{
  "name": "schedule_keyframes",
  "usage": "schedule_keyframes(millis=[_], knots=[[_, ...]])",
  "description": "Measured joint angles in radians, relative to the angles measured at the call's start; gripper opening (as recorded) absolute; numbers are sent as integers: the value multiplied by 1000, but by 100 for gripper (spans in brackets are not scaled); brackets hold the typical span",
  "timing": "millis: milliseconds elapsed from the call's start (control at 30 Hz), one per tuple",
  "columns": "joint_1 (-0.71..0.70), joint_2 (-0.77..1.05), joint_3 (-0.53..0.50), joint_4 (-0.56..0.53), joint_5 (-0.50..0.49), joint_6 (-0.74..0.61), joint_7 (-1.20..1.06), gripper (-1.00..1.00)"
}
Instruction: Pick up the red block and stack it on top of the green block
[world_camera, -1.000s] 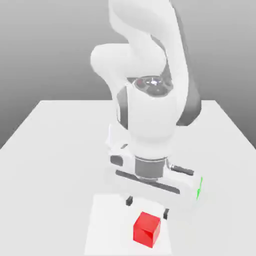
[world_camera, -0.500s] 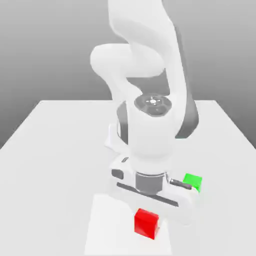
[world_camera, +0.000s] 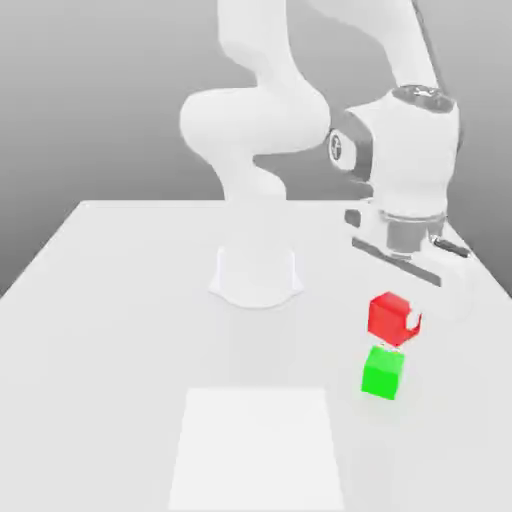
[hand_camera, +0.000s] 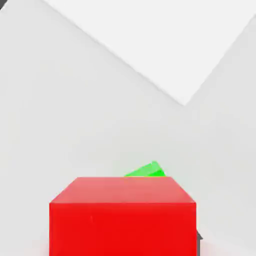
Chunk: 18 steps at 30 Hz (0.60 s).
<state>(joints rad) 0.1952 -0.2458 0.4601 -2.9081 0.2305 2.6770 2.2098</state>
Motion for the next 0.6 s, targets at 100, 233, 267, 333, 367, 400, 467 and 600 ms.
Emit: schedule_keyframes(millis=[100, 233, 267, 333, 367, 400, 467, 600], knots=[[-20, 23, 18, -5, -34, 28, 37, -100], [-52, 65, 36, -6, -89, 66, 76, -100], [-60, 75, 40, -6, -103, 75, 85, -100], [-75, 97, 48, -5, -130, 93, 104, -100], [-82, 107, 51, -5, -145, 103, 113, -100], [-90, 118, 54, -5, -159, 111, 123, -100], [-102, 139, 58, -4, -188, 129, 143, -100], [-128, 181, 69, -3, -241, 163, 179, -100]])
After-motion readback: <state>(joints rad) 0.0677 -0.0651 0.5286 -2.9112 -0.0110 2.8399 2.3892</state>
